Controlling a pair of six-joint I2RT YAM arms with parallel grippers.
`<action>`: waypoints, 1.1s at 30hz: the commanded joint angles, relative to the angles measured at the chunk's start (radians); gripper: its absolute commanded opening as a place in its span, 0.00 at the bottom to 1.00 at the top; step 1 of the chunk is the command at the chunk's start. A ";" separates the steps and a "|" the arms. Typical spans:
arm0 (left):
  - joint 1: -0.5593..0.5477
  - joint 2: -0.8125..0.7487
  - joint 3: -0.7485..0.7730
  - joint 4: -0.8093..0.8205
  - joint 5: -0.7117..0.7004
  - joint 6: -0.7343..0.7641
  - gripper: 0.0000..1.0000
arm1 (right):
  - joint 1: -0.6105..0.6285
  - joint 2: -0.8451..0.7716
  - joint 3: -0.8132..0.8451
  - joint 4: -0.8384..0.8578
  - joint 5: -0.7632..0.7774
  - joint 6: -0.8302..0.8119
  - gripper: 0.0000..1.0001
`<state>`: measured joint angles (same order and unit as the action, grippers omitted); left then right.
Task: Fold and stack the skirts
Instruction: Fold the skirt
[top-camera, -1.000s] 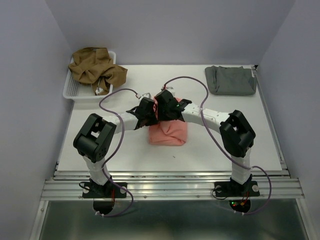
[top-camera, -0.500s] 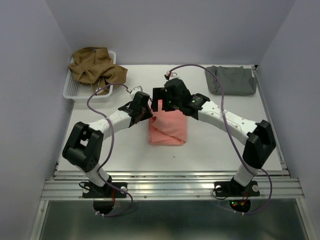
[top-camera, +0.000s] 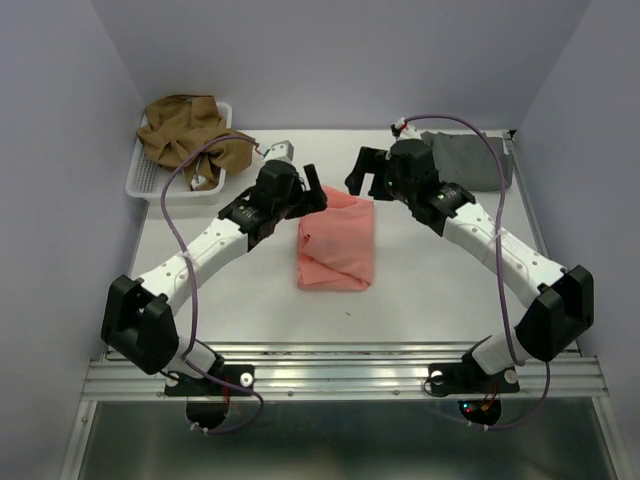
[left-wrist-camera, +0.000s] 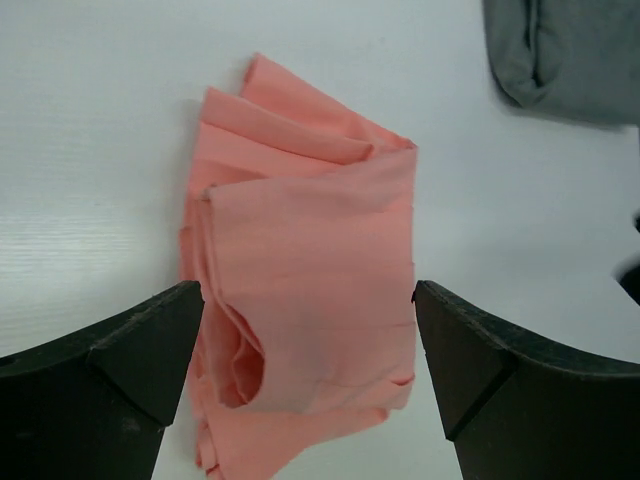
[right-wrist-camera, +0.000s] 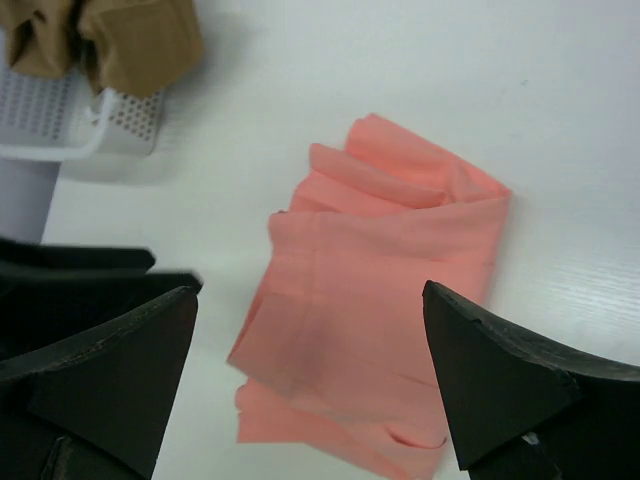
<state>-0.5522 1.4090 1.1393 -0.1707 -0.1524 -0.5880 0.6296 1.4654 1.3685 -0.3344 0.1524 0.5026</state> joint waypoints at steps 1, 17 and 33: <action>-0.122 0.065 0.045 0.065 0.219 0.105 0.99 | -0.082 0.053 -0.036 0.138 -0.226 -0.010 1.00; -0.158 0.194 -0.173 0.096 0.217 0.062 0.99 | -0.174 0.559 0.145 0.192 -0.507 -0.019 1.00; -0.049 0.413 0.079 0.149 0.100 0.192 0.99 | -0.220 0.264 -0.478 0.512 -0.352 0.256 1.00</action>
<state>-0.6182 1.7805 1.1152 -0.0448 -0.0196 -0.4850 0.4179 1.8549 1.0718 0.0711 -0.2760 0.6224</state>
